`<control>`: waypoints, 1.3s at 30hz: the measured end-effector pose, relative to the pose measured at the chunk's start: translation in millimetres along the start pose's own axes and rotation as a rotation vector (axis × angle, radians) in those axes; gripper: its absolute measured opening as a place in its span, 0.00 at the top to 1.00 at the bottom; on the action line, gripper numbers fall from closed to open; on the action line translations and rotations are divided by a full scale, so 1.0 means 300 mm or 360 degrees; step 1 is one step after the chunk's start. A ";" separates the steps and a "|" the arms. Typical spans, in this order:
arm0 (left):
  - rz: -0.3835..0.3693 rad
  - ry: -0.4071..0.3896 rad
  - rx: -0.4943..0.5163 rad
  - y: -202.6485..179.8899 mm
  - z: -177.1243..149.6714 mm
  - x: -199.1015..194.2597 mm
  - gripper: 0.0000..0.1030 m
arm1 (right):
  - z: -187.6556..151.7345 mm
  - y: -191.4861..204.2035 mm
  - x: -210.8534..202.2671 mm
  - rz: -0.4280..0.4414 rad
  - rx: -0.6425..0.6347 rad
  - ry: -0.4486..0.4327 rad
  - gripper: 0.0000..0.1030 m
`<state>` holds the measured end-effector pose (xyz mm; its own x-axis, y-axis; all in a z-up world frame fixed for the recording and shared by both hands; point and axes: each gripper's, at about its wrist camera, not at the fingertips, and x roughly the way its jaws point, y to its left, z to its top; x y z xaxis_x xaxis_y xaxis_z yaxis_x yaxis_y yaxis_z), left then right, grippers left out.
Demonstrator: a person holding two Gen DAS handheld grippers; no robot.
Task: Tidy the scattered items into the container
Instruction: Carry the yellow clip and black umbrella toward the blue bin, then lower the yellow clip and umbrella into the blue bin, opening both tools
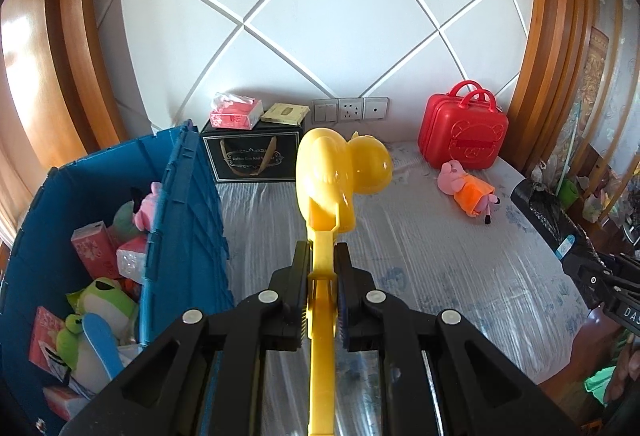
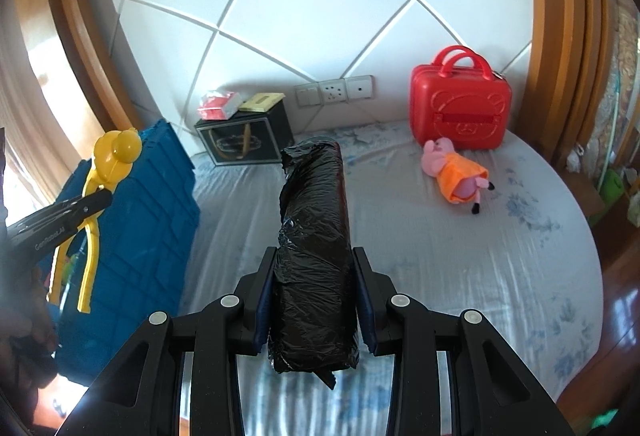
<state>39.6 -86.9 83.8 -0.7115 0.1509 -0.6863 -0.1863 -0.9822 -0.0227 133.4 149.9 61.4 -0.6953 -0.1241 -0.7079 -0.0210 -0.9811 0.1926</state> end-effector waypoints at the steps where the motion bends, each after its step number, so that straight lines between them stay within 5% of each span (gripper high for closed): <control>1: -0.0002 -0.0003 -0.0007 0.025 0.001 -0.006 0.88 | 0.000 0.028 0.001 0.0006 -0.0002 0.0002 0.67; 14: -0.0014 -0.0038 -0.0069 0.265 -0.010 -0.121 0.88 | 0.004 0.327 0.012 0.0045 -0.0078 0.0002 0.67; 39: 0.0256 -0.0054 -0.0315 0.821 -0.110 -0.266 0.88 | 0.073 1.036 0.134 0.0373 -0.0447 0.0010 0.67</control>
<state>72.9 -344.6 108.8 -0.7443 -0.0085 -0.6678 0.0646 -0.9961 -0.0594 83.2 -156.7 107.8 -0.6533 -0.3507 -0.6710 0.3374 -0.9282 0.1567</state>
